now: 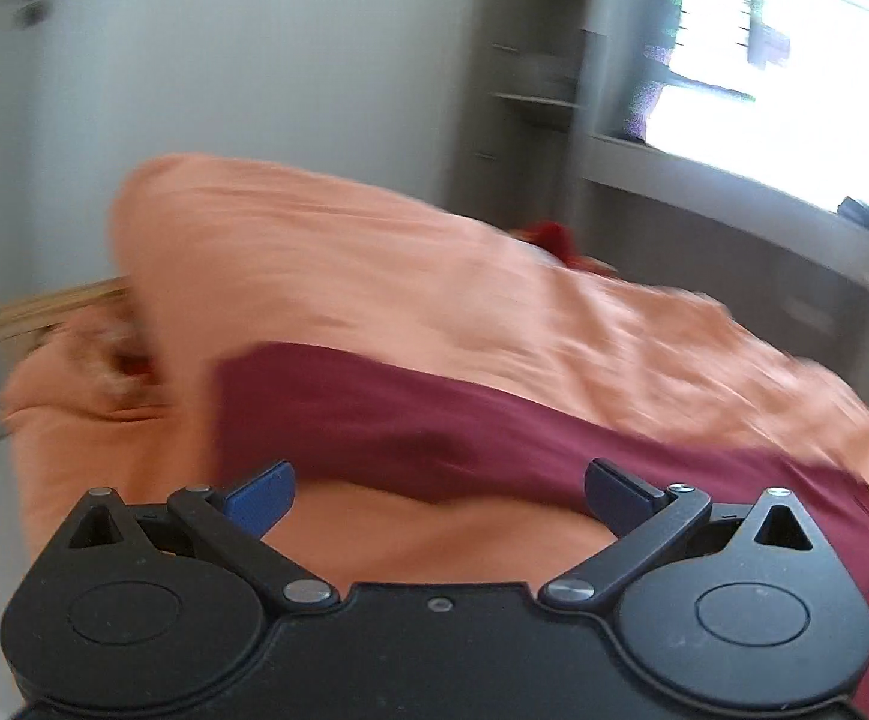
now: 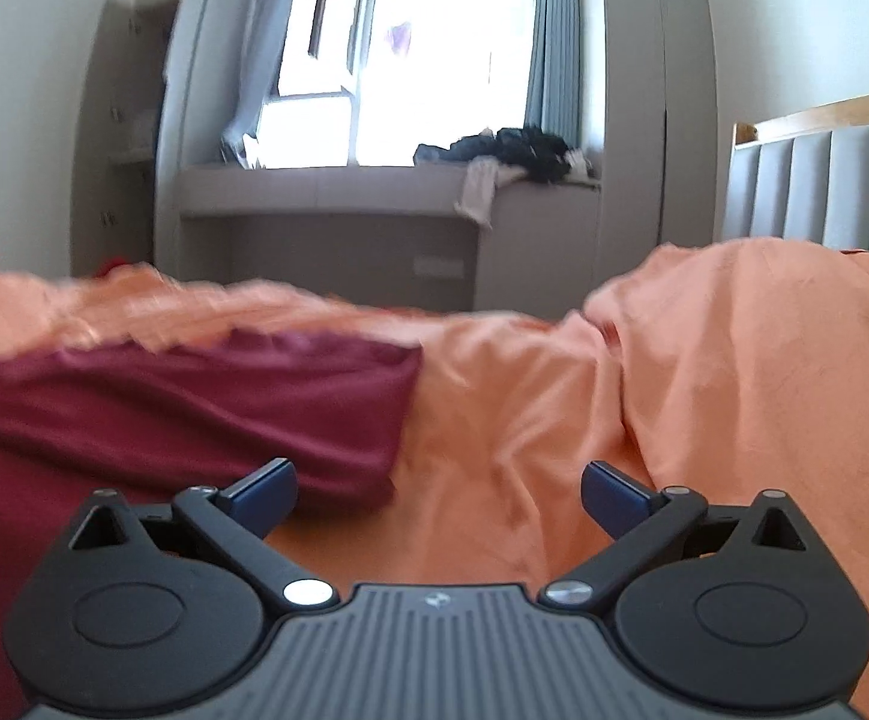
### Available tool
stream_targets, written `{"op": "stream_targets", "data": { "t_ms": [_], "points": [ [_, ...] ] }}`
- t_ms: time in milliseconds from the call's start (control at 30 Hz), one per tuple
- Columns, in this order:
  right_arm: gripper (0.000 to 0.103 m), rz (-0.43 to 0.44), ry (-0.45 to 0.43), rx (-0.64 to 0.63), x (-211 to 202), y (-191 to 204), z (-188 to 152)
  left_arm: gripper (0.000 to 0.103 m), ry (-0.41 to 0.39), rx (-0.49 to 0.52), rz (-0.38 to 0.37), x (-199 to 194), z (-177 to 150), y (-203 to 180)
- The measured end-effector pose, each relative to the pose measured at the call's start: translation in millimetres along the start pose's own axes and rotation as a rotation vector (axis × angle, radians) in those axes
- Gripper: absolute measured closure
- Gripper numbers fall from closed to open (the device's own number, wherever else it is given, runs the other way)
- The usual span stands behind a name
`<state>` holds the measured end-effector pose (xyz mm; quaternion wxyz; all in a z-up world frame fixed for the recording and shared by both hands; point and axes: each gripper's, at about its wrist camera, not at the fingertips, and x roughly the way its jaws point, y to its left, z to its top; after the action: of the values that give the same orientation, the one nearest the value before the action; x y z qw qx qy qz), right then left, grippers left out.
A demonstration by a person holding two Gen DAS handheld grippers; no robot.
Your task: Fold small clothes
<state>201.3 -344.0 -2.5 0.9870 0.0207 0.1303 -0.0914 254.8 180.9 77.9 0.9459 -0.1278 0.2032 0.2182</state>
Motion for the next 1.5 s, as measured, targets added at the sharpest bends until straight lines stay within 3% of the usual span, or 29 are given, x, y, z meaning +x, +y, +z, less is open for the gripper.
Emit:
{"op": "stream_targets", "data": {
  "t_ms": [100, 267, 400, 567, 633, 667, 733, 900, 1067, 1333, 1500],
  "points": [
    [0.0, 0.053, -0.036, 0.014, -6, 6, 2, 0.001, 0.008, -0.083, 0.051, 15, 7, 40],
    [0.0, 0.095, -0.06, -0.025, -10, 28, -3, 0.006, 0.115, -0.341, 0.044, 49, 8, 97],
    [0.0, 0.128, -0.045, -0.059, -6, 44, -8, 0.012, 0.174, -0.512, 0.009, 71, -1, 119],
    [0.0, 0.144, -0.014, -0.079, -1, 56, -17, 0.031, 0.182, -0.656, -0.07, 78, -14, 131],
    [0.0, 0.154, -0.005, -0.07, 1, 59, -20, 0.05, 0.168, -0.667, -0.094, 75, -12, 128],
    [0.0, 0.157, -0.002, -0.069, 2, 60, -21, 0.054, 0.162, -0.66, -0.09, 73, -10, 125],
    [0.0, 0.157, -0.007, -0.074, 2, 61, -22, 0.074, 0.151, -0.633, -0.085, 70, -3, 118],
    [0.0, 0.156, -0.027, -0.074, -3, 63, -20, 0.098, 0.1, -0.525, -0.062, 66, 14, 102],
    [0.0, 0.159, -0.061, -0.089, -11, 65, -18, 0.099, -0.048, -0.343, -0.102, 41, 47, 65],
    [0.0, 0.169, -0.078, -0.087, -18, 69, -14, 0.099, -0.284, -0.029, -0.398, -25, 90, -41],
    [0.0, 0.164, -0.085, -0.094, -20, 70, -12, 0.099, -0.303, 0.123, -0.619, -66, 76, -114]
  ]
}}
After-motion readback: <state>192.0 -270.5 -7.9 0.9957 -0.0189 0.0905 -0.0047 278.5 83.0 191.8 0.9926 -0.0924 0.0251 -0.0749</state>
